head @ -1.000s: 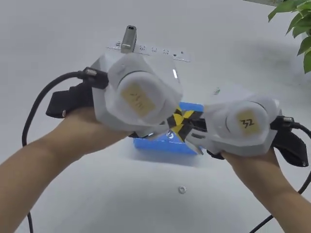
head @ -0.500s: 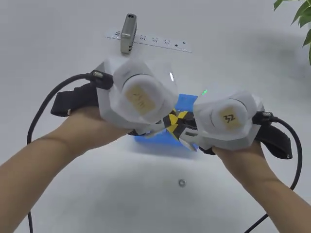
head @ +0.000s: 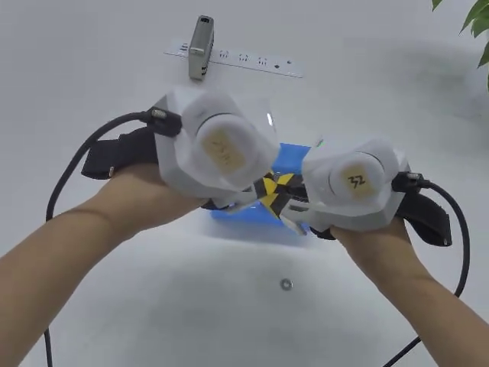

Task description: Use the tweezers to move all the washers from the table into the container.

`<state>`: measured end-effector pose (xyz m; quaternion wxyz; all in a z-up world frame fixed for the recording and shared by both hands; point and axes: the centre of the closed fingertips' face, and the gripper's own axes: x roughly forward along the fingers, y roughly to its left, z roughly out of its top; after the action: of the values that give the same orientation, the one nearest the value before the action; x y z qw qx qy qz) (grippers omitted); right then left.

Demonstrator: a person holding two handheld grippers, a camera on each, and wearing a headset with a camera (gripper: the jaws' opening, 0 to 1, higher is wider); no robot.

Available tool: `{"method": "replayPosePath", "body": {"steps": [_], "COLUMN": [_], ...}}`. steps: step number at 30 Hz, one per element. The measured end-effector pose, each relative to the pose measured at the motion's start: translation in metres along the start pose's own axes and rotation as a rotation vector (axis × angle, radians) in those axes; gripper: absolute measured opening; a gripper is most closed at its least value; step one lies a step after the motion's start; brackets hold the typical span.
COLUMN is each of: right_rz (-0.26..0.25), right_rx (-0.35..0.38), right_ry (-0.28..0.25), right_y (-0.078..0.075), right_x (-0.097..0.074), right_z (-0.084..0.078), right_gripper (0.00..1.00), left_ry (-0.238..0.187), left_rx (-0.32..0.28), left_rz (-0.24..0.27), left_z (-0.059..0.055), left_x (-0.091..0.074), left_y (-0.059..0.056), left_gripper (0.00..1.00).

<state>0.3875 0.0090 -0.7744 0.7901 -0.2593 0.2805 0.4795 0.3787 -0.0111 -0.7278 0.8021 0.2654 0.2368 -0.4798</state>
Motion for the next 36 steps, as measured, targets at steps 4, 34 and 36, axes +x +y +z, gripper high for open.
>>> {"method": "replayPosePath", "body": {"steps": [4,34,36], "right_rz": [-0.015,-0.100,-0.096], "right_rx": [-0.017,0.057,0.067], "right_ry": [-0.004,-0.116,-0.113], "right_y": [0.000,0.040,0.044], "right_x": [-0.004,-0.078,-0.077], "right_z": [0.002,0.017,0.014], "right_gripper": [0.05,0.06,0.06], "left_ry": [-0.006,-0.066,-0.060], "left_rx": [0.012,0.102,0.100], "left_rz": [0.004,-0.029,-0.039], "left_z": [0.003,0.046,0.044], "left_x": [-0.004,-0.055,-0.054], "left_y": [-0.003,-0.061,-0.064], "left_gripper": [0.00,0.00,0.00]}}
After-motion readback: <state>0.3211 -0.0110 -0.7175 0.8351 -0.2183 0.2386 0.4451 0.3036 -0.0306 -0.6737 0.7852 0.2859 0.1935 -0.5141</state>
